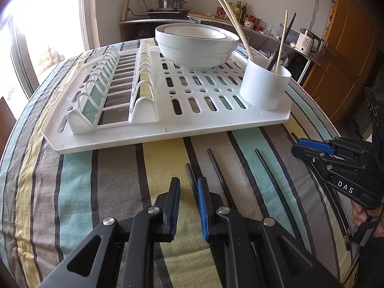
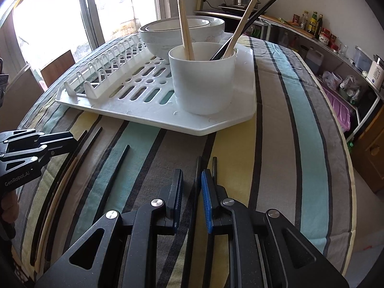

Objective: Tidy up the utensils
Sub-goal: 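Grasp a black chopstick with the left tool while the right tool grasps another black chopstick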

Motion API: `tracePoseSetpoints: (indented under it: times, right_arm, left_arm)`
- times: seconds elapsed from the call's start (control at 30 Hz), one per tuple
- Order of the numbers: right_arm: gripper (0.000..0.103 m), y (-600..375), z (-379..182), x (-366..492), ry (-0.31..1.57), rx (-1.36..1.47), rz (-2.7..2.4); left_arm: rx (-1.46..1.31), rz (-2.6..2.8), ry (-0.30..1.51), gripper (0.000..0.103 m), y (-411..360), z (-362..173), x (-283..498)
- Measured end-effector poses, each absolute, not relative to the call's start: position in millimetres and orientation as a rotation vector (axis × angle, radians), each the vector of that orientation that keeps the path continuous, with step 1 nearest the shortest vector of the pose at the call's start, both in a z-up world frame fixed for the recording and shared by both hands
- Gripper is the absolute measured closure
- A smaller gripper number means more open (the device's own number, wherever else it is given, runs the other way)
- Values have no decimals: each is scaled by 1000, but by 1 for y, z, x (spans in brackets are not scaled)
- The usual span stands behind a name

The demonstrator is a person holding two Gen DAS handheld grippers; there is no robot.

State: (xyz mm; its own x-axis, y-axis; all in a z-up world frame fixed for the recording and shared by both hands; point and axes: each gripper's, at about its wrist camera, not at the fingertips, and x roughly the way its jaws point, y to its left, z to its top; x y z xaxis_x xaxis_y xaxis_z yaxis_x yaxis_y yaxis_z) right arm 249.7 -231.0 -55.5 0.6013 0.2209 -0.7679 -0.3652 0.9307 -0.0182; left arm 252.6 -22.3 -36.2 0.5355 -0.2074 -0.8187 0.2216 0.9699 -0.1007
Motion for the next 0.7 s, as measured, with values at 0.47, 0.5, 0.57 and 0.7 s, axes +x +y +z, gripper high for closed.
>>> tracePoseSetpoints:
  times: [0.47, 0.5, 0.57, 0.7]
  right_arm:
    - [90, -228, -55, 250, 866, -180, 337]
    - [91, -228, -55, 251, 866, -180, 339]
    - [96, -227, -55, 251, 866, -182, 341]
    - [99, -226, -55, 252, 868, -178, 344]
  left_arm:
    - [127, -212, 985, 87, -41, -38, 258]
    - [133, -212, 980, 87, -41, -38, 257]
    - [144, -204, 974, 95, -42, -38, 257]
    - [132, -220, 974, 97, -37, -37, 258]
